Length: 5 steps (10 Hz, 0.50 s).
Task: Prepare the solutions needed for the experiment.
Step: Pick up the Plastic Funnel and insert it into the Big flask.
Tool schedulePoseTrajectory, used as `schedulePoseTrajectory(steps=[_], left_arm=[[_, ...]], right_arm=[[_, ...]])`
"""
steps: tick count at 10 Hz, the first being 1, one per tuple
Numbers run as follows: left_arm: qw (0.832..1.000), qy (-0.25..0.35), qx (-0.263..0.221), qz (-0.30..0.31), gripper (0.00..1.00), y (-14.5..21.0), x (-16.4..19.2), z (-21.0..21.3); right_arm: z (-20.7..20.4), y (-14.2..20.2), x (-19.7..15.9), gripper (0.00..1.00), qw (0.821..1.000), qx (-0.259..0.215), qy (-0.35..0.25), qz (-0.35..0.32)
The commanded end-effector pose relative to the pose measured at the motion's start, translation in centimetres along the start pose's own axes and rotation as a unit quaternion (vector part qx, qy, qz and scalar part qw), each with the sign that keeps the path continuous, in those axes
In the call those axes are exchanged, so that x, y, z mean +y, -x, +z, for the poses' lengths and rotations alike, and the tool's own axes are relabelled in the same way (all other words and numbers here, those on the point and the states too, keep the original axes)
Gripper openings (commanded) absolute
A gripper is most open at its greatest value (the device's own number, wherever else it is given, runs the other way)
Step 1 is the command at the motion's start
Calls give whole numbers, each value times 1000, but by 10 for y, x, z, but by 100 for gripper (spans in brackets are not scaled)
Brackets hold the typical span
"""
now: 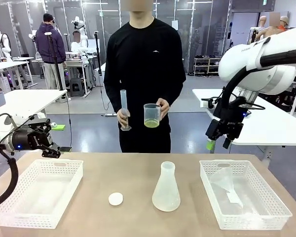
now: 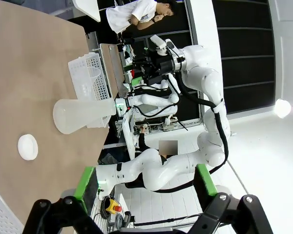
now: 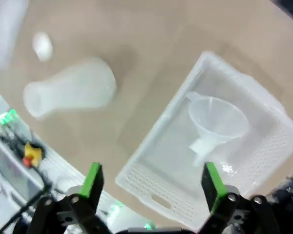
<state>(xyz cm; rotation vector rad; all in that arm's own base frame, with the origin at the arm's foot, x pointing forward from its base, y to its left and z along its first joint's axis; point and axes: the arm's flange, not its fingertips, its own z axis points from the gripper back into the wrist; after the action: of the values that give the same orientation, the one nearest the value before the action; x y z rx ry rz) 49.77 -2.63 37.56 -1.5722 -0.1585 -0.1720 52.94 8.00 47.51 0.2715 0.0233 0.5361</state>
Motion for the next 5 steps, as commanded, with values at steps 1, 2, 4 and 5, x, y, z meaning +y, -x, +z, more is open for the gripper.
schedulePoseTrajectory(steps=[1, 2, 4, 5], left_arm=[[1000, 1, 0, 0, 100, 1, -1, 0], [1000, 1, 0, 0, 100, 1, -1, 0], [1000, 1, 0, 0, 100, 1, -1, 0], [1000, 1, 0, 0, 100, 1, -1, 0]], right_arm=[[-10, -4, -6, 100, 970, 62, 97, 215], [-20, 4, -6, 100, 944, 60, 114, 305], [-38, 19, -12, 100, 901, 27, 110, 419], [-44, 24, -17, 100, 877, 33, 88, 471]])
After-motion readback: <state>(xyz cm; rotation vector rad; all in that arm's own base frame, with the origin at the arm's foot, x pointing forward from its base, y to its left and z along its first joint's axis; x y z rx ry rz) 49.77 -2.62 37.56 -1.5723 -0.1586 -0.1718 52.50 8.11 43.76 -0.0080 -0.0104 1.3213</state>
